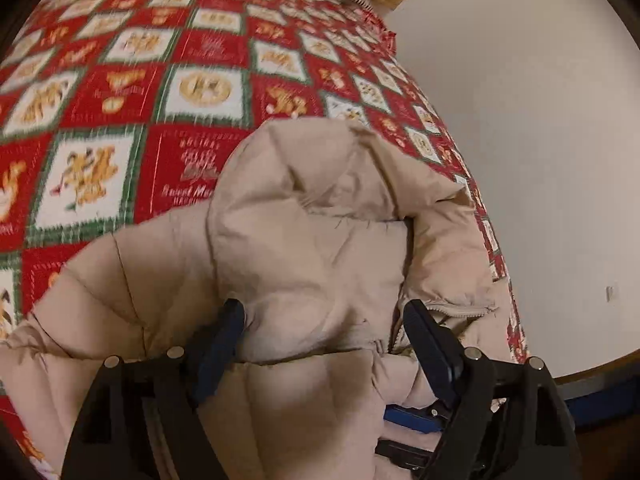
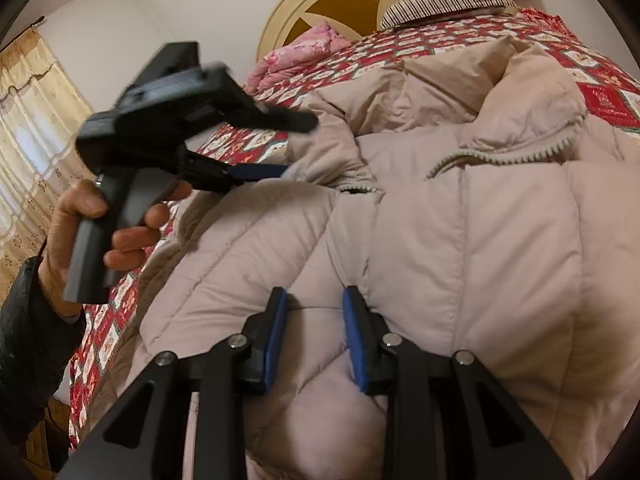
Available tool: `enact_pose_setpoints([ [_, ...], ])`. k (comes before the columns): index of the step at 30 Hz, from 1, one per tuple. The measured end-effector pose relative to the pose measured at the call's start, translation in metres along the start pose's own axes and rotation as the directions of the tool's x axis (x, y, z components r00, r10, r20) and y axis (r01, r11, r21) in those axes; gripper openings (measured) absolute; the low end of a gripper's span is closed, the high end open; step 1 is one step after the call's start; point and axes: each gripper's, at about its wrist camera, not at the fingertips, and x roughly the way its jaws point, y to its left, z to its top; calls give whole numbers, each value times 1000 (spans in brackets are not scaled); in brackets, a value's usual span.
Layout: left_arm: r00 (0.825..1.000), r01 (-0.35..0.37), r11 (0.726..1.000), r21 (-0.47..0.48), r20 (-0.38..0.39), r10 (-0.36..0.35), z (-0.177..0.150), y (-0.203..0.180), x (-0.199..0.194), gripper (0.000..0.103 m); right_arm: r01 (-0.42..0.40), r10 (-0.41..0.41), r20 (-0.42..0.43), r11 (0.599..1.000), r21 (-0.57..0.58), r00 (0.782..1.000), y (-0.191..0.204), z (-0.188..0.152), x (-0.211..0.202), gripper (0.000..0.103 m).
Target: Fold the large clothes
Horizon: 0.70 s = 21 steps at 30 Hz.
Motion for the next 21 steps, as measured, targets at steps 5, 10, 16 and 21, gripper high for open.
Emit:
enact_pose_setpoints([
  [5,996,-82,995,-54,-44,79,2,7,10,82,-3,3,0,1000,0,1000,0,0,0,31],
  [10,980,-198,979,-57,0,198,6,15,-9,82,-9,9,1,1000,1,1000,-1,0,0,31],
  [16,994,-89,996,-33,-72,86,4,14,14,82,-15,15,3,1000,4,1000,-1,-1,-1,31],
  [21,996,55,994,-94,-60,-61,3,6,23,80,-17,17,4,1000,5,1000,0,-1,-1,31],
])
